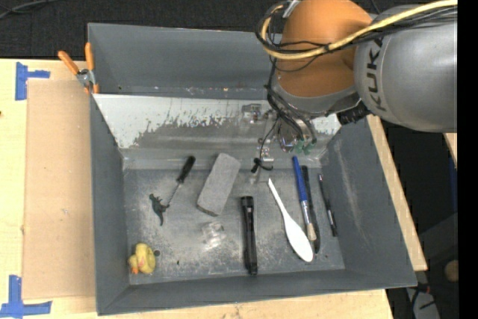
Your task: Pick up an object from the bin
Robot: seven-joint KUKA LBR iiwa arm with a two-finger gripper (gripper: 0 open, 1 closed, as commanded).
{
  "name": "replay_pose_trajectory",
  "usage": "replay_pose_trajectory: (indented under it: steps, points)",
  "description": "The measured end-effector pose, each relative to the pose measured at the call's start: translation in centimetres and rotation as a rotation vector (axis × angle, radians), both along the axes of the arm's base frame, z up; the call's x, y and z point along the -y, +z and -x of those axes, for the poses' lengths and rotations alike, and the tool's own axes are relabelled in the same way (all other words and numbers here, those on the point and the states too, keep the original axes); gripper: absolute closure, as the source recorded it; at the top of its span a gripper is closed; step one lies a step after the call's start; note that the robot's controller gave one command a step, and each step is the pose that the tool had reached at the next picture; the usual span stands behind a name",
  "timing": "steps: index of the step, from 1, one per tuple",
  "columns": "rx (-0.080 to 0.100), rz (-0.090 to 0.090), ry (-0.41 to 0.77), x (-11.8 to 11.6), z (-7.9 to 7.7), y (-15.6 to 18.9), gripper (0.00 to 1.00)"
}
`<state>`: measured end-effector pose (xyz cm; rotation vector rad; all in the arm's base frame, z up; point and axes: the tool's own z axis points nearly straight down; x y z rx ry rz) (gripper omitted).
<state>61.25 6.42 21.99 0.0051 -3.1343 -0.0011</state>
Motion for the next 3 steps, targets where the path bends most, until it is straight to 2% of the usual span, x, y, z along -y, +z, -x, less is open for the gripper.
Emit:
replay_pose_trajectory:
  steps: [1,2,3]
  points:
    - [0.007,0.0,-0.002,0.0,-0.1,0.4,0.0]
    - [0.009,-0.001,0.14,-0.6,-0.4,-4.9,0.0]
    - [0.006,-0.001,0.345,-1.0,-0.3,-8.0,0.0]
